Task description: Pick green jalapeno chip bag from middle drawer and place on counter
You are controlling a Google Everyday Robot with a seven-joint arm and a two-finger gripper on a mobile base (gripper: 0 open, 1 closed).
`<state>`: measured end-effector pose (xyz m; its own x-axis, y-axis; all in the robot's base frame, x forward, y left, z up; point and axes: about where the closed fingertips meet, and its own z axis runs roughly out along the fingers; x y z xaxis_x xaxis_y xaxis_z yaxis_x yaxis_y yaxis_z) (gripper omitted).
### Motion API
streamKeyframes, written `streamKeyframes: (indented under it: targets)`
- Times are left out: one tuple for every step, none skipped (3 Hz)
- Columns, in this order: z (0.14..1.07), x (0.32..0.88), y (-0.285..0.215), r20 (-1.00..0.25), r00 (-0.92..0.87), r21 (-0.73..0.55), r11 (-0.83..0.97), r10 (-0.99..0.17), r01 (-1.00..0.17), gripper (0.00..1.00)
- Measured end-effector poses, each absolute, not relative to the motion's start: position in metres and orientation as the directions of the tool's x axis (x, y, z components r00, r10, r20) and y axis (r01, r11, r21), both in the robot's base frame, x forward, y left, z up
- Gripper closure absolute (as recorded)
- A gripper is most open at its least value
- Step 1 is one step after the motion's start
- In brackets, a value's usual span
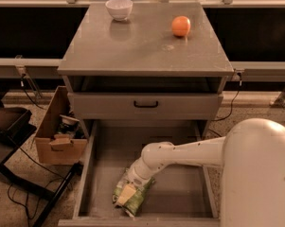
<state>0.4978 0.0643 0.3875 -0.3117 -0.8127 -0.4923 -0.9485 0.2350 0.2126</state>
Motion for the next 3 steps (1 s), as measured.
streamKeyframes:
  targets:
    - [0.3707, 0.4974, 0.0615, -0.464, -0.301, 0.203, 0.231, -0.833, -0.952, 0.49]
    - [0.3707, 0.4974, 0.0615, -0.464, -0.301, 0.203, 0.231, -0.833, -0.952, 0.72]
    - [0.3732, 0.4974, 0.0615, -0.464, -0.301, 0.203, 0.231, -0.833, -0.952, 0.96]
